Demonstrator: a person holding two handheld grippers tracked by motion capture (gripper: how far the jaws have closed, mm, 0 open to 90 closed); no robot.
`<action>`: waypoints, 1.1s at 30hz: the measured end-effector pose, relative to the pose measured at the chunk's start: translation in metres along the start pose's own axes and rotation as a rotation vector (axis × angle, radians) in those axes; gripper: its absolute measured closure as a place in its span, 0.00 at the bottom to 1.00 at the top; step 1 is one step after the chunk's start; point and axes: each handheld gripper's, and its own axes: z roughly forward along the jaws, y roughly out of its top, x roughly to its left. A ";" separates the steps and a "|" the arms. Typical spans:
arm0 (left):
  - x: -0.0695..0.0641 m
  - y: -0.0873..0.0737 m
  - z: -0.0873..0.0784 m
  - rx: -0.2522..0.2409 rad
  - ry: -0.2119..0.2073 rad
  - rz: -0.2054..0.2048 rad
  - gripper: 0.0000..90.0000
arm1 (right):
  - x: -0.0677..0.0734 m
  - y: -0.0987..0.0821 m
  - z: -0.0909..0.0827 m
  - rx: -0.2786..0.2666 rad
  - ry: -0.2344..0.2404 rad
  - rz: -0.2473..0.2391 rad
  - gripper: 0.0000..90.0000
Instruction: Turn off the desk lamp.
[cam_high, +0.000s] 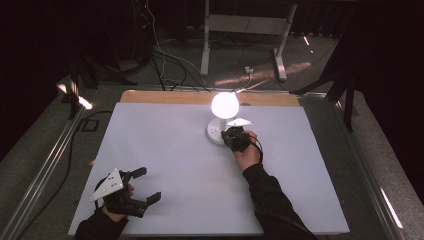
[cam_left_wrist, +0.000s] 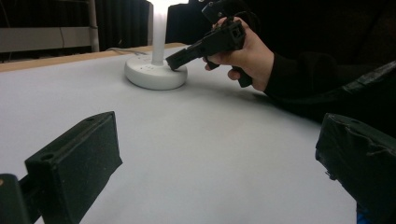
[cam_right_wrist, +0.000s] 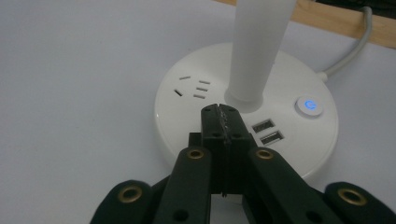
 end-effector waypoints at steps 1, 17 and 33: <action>0.000 0.000 0.000 -0.001 0.000 -0.001 0.01 | 0.000 0.000 0.000 0.003 0.001 0.001 1.00; 0.001 0.001 -0.001 -0.006 0.003 -0.003 0.01 | 0.000 0.007 -0.014 -0.015 0.041 -0.012 0.75; 0.001 0.001 -0.001 -0.005 0.003 -0.002 0.01 | 0.002 0.012 -0.037 -0.033 0.272 -0.023 0.08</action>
